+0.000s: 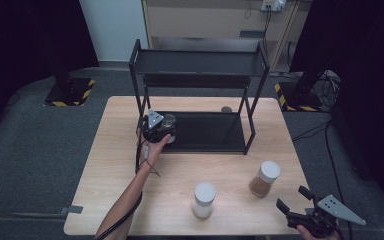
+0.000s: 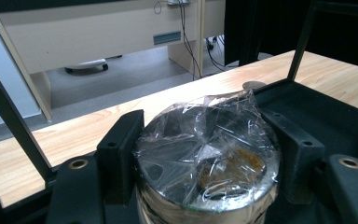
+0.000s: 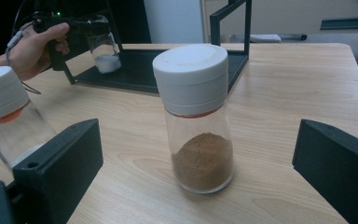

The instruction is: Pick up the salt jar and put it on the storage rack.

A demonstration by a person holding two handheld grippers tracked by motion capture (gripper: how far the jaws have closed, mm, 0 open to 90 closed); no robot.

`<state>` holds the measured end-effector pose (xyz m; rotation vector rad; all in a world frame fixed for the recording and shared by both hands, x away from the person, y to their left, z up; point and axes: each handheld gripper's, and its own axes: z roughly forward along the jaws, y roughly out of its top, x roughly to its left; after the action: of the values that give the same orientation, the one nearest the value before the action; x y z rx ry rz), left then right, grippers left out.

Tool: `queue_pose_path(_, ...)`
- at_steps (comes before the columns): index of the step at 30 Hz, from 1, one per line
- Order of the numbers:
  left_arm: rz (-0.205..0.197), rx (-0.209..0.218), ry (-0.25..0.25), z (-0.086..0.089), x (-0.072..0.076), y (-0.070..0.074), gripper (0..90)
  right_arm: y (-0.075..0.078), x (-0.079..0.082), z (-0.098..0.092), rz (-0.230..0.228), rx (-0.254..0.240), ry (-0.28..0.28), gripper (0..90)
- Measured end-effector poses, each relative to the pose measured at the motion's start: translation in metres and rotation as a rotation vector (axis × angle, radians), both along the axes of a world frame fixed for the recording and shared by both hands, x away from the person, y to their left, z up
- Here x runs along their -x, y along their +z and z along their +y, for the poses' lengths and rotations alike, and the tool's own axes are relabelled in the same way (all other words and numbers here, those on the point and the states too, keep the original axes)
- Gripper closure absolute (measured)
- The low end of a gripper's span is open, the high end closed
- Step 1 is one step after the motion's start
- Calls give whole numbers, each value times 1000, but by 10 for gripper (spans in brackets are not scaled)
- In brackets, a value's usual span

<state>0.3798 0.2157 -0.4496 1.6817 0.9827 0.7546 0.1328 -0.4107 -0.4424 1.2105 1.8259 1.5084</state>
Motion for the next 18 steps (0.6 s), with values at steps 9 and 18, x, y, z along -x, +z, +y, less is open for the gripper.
queue_pose_path(9,10,1,4,-2,-3,-5,336,0,0,0,4,-2,1,22)
queue_pose_path(18,-1,-6,6,-3,-2,-6,328,0,0,0,3,-1,2,22)
